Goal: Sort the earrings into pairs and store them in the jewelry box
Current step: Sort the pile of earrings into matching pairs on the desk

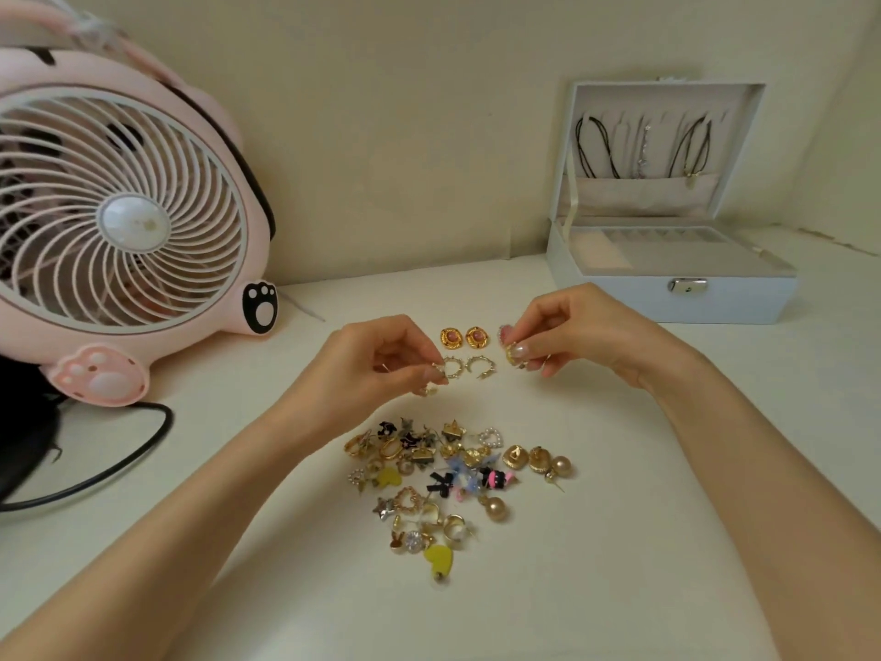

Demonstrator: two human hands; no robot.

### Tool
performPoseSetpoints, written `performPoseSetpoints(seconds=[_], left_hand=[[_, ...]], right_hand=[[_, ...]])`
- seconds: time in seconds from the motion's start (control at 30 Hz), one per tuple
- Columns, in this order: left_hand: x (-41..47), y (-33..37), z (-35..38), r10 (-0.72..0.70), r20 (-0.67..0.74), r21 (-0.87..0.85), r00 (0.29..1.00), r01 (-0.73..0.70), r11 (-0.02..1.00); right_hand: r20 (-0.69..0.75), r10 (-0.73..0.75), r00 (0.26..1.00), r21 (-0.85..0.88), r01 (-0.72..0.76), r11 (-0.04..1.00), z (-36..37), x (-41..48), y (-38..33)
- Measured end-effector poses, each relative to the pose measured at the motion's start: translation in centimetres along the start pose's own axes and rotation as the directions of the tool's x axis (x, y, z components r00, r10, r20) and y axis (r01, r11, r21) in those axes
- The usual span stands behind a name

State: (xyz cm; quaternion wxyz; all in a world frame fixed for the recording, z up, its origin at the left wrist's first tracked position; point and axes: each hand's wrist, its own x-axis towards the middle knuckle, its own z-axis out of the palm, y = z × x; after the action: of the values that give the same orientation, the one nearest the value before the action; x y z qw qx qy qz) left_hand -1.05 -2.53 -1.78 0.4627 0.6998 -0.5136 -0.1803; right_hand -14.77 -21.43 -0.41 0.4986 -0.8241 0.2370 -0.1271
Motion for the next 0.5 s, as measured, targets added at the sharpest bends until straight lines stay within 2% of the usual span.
performPoseSetpoints(seconds=[0.07,0.13,0.2,0.3,0.5], left_hand=[[0.7,0.2,0.8,0.035,0.031,0.180,0.999,-0.040,0.983],[1.8,0.9,2.0,0.096,0.079,0.374,0.992,-0.119,0.920],[3.4,1.4,3.3,0.153,0.127,0.493,0.980,-0.196,0.848],[6.2,1.6,5.3,0.193,0.154,0.593,0.969,-0.247,0.767],[9.1,1.3,7.3,0.143,0.116,0.689,0.983,-0.183,0.701]], right_hand=[[-0.025,0.041,0.999,-0.052,-0.042,0.998,-0.3,0.1,0.3],[-0.090,0.070,0.993,-0.140,-0.082,0.987,-0.7,0.4,0.7],[-0.152,0.082,0.985,-0.230,-0.115,0.966,-1.1,0.6,1.1],[-0.190,0.096,0.977,-0.306,-0.151,0.940,-1.2,0.7,1.4],[-0.227,0.068,0.972,-0.400,-0.156,0.903,-0.9,0.9,1.9]])
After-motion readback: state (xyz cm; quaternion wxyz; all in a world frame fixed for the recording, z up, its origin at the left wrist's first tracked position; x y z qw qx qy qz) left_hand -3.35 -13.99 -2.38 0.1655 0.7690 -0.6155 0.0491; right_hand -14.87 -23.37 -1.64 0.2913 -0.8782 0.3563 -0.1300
